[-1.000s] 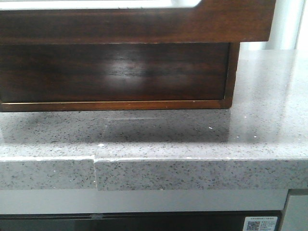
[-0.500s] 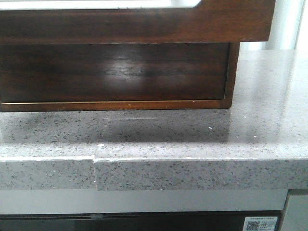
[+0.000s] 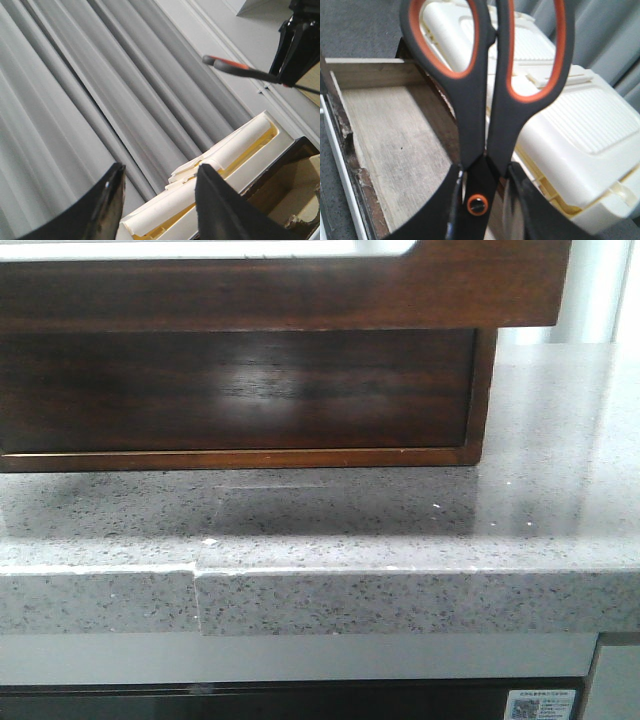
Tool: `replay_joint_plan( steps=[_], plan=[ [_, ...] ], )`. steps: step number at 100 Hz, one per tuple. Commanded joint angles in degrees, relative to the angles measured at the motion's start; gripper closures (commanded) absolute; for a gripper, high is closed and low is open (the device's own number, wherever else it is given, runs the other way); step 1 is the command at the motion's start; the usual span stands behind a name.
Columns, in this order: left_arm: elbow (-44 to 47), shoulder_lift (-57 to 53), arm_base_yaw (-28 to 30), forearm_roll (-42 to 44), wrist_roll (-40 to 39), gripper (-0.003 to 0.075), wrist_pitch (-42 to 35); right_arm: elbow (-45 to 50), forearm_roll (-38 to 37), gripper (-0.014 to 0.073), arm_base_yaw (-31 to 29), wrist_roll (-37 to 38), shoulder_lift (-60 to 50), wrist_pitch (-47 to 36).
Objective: Put scissors in drawer with both arms
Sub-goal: 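Carry the scissors with the right gripper into the open drawer and release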
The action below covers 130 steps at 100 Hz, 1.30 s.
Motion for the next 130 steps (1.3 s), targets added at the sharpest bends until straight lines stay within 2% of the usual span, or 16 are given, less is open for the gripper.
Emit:
replay_joint_plan(
  steps=[1,37,111,121,130],
  plan=[
    [-1.47,0.81,-0.3,-1.11,-0.61,0.0407,-2.73,-1.92,-0.73,0.0605,1.05,-2.82,2.02,-6.85],
    [-1.47,0.81,-0.3,-1.11,-0.61,0.0407,-2.69,-1.92,-5.06,0.0605,4.33,-2.9,10.43,-11.25],
    [-1.47,0.81,-0.3,-1.11,-0.61,0.0407,-2.6,-1.92,-6.07,0.0597,4.33,-2.9,15.46,-5.98],
    [-1.47,0.81,-0.3,-1.11,-0.61,0.0407,-2.6,-1.92,-6.21,0.0534,4.33,-2.9,15.46,-5.49],
    [-1.47,0.81,-0.3,-1.11,-0.61,0.0407,-2.6,-1.92,-6.21,0.0398,4.33,-2.9,15.46,-5.34]
  ],
)
